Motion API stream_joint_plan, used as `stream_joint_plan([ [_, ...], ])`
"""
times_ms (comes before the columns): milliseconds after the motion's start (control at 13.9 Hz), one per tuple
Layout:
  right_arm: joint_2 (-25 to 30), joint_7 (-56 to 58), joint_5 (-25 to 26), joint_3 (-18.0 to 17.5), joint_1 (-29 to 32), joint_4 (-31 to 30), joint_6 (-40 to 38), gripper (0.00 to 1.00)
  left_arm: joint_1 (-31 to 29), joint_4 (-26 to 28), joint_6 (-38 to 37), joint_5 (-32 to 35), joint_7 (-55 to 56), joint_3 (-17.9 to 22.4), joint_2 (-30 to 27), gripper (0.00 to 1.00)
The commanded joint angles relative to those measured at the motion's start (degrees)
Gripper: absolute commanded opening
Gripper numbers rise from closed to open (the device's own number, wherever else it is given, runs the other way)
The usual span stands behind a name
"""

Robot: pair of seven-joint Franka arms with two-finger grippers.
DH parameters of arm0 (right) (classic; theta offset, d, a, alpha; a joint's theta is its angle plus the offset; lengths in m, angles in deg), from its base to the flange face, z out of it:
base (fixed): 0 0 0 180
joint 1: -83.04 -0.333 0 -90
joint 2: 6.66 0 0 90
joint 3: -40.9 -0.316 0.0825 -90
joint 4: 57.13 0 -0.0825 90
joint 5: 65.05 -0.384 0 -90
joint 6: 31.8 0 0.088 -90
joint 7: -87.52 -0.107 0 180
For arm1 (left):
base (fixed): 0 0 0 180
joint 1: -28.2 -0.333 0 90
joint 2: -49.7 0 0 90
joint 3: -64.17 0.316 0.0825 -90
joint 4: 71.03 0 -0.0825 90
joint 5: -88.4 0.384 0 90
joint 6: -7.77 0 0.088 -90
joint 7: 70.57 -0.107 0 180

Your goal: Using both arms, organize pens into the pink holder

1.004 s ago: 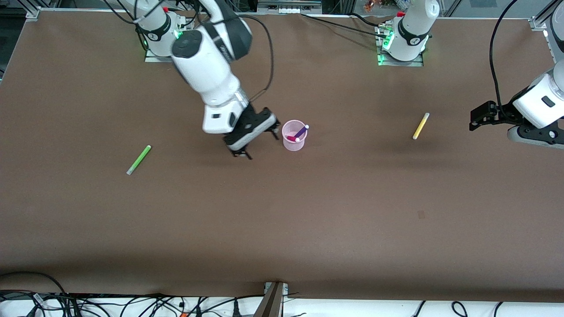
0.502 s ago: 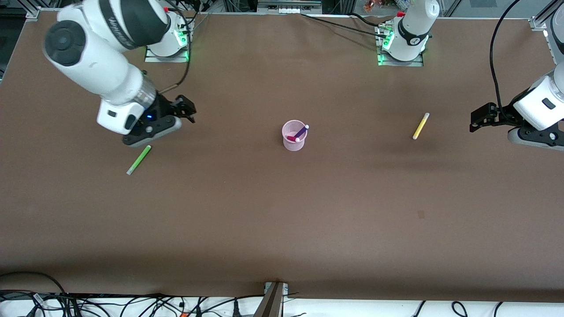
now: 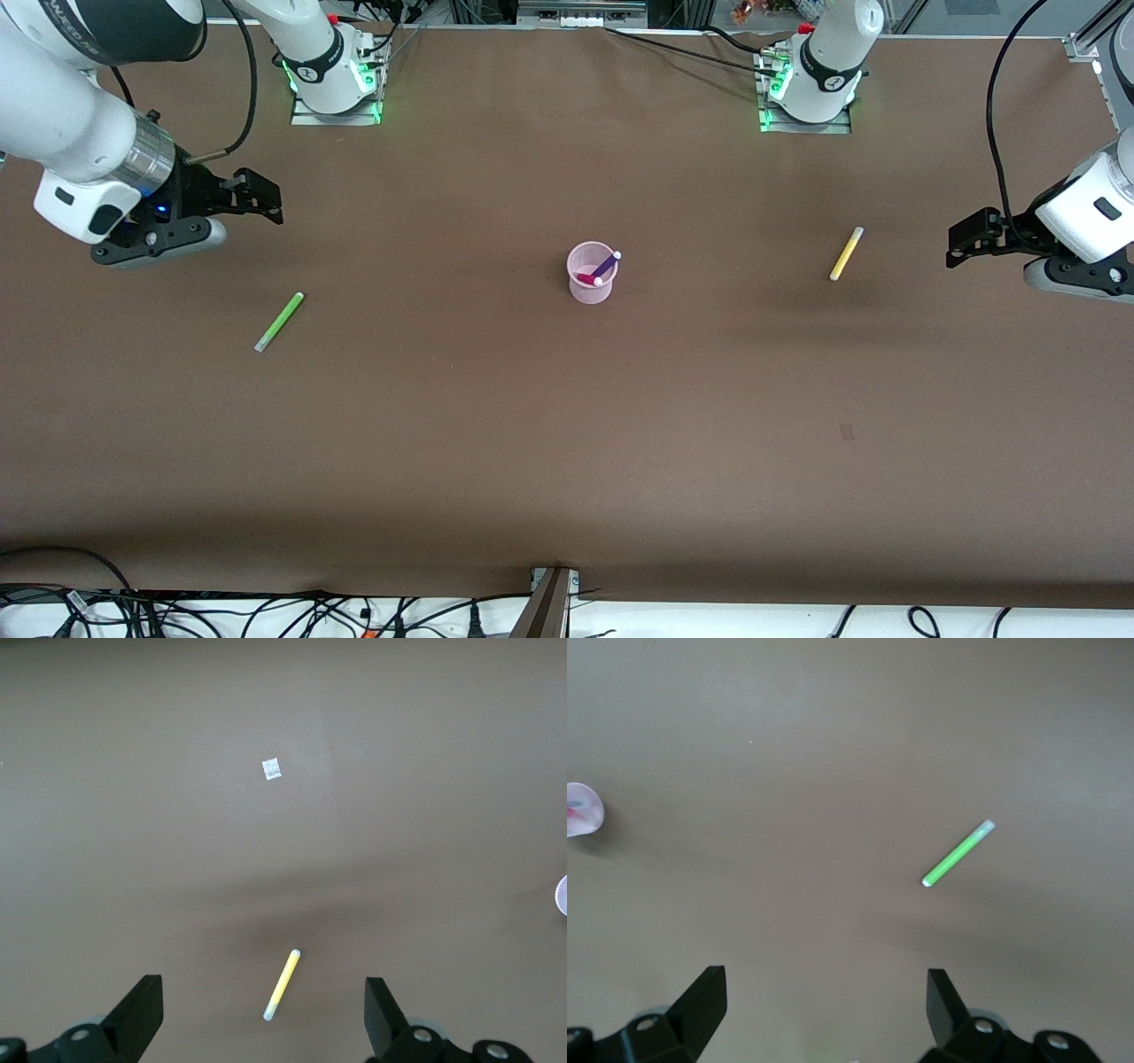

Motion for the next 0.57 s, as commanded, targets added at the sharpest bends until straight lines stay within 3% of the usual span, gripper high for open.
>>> stream_joint_plan([
  [0,0.81,-1.64,1.49,-0.54,0.01,0.29,-0.43,1.00,-0.12,-1.83,-0.57,-0.65,-1.21,0.02,0.97,1.00],
  [502,0.29,-1.20,1.48,1.48,0.54,2.67,-0.78,1.00,-0.12,-1.83,-0.57,-0.74,-1.21,0.02,0.97,1.00],
])
